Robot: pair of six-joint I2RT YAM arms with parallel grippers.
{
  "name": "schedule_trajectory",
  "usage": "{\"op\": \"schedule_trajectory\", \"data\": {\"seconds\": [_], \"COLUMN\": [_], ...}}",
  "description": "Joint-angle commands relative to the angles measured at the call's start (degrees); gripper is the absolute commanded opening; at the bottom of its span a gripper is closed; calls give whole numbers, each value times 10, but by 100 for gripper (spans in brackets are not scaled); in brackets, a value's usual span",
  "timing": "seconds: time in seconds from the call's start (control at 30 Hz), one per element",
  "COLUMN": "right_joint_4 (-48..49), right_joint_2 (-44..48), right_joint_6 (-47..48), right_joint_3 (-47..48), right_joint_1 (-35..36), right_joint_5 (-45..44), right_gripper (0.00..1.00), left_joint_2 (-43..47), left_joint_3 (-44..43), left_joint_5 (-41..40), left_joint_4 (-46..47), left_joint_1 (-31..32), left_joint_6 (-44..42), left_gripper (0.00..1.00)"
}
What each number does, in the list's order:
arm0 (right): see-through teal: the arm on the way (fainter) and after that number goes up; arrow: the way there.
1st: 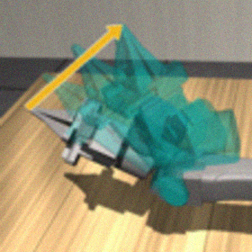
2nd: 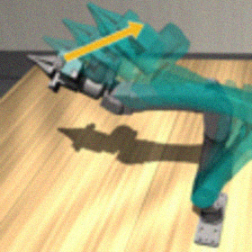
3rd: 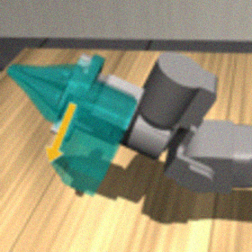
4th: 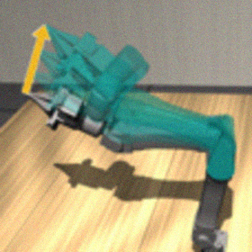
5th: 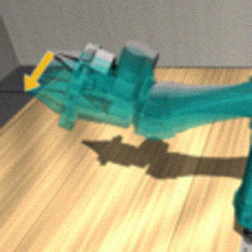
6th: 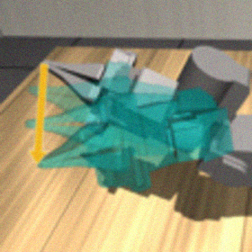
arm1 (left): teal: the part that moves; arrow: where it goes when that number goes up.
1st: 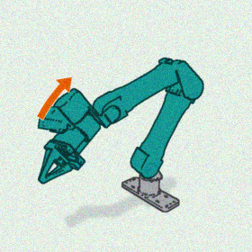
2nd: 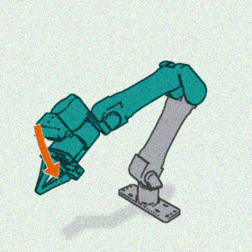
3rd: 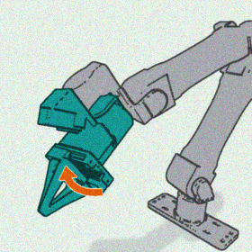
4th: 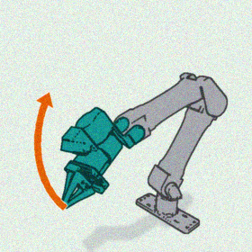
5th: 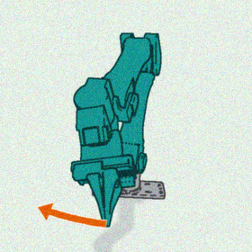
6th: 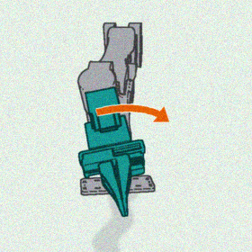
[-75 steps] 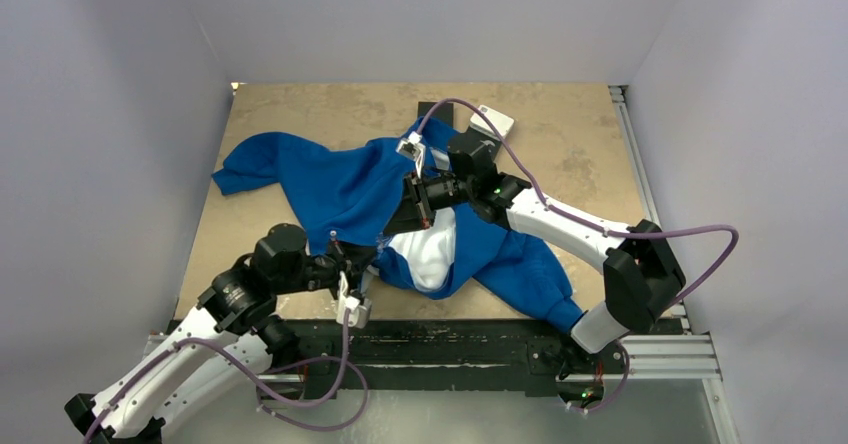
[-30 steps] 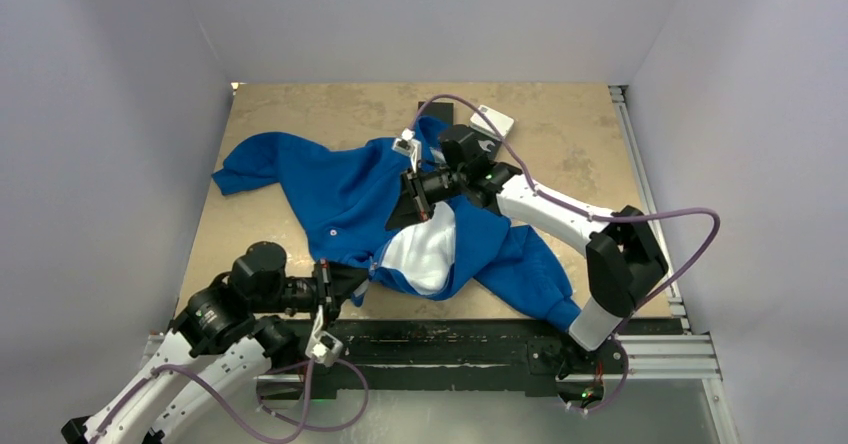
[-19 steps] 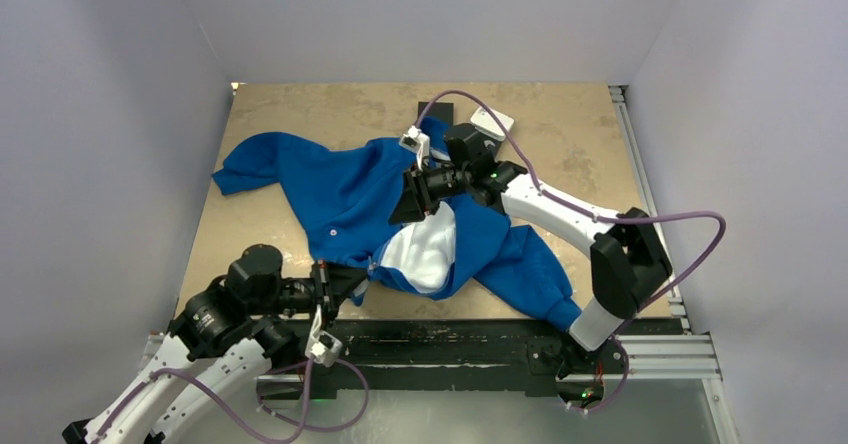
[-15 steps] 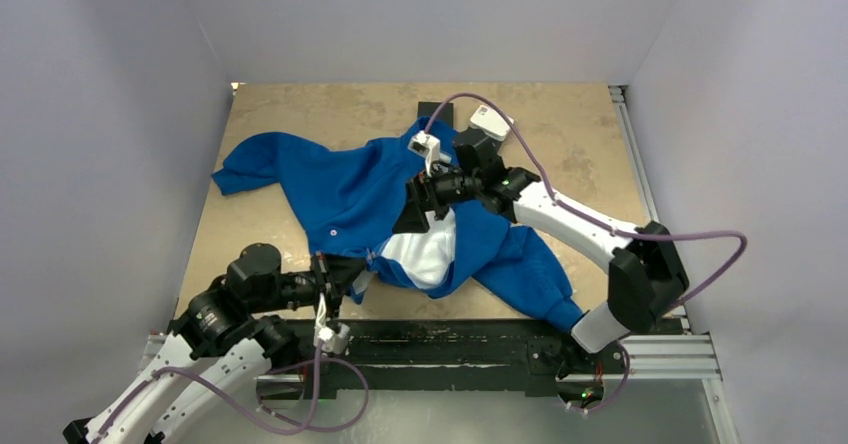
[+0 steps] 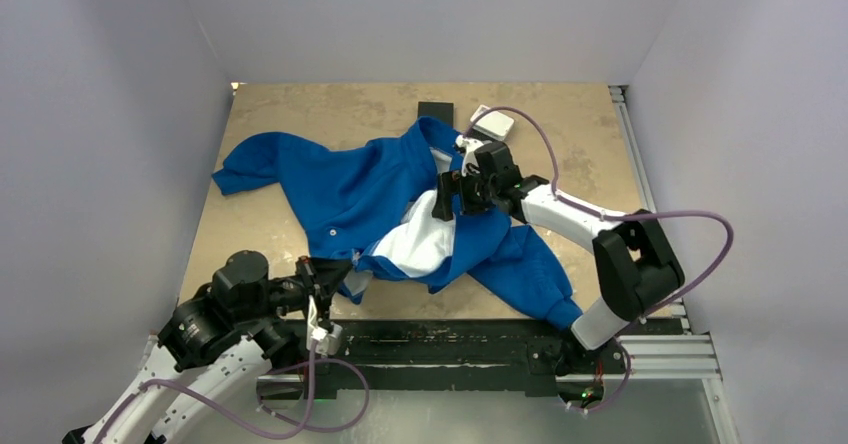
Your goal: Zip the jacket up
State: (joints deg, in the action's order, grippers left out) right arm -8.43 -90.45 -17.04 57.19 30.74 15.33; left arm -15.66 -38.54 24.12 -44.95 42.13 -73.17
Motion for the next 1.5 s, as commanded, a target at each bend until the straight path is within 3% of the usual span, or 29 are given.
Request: {"op": "schedule_trajectory", "data": {"seconds": [0.0,0.1,0.2,0.3,0.47,0.53,0.6,0.7,0.73,0.83,1.03,1.07,1.17,1.27,1.33,1.43,1.47], "right_joint_4": [19,19,23,3,-5,-4,-22,-45,-48,23,120,175,474,758,736,381,346], "right_joint_2": [-27,-59,-56,-60,-59,-59,-60,-42,-22,46,51,69,121,67,39,58,51], "right_joint_6": [13,21,24,33,28,24,32,59,63,21,-29,-71,-262,-446,-424,-140,-114], "right_joint_3": [18,45,84,154,174,174,178,170,163,117,115,90,-40,-111,-87,1,19], "right_joint_1": [0,-2,-10,-27,-37,-42,-44,-43,-43,-38,23,22,10,-6,18,78,90], "right_joint_5": [-81,-108,-115,-94,-63,-43,4,56,77,168,299,310,332,400,440,380,381], "right_gripper": [98,68,17,11,4,10,41,78,96,99,99,99,99,99,99,99,99], "left_joint_2": [9,16,14,14,7,3,-2,-3,-1,6,46,50,50,62,81,100,110], "left_joint_3": [-15,-5,-3,8,22,25,26,31,32,42,80,87,96,112,128,143,146], "left_joint_5": [26,39,48,61,74,77,79,80,80,80,75,77,82,88,89,85,83], "left_joint_4": [-17,-13,-19,-25,-9,-6,-3,2,4,4,34,42,38,32,39,40,45], "left_joint_1": [1,1,0,0,0,0,0,0,0,0,0,-1,-1,-1,-1,-1,-1], "left_joint_6": [-12,-17,-28,-51,-58,-65,-71,-76,-78,-100,-193,-202,-248,-308,-333,-371,-378], "left_gripper": [0,0,0,0,0,0,0,0,0,0,0,0,0,0,0,0,0]}}
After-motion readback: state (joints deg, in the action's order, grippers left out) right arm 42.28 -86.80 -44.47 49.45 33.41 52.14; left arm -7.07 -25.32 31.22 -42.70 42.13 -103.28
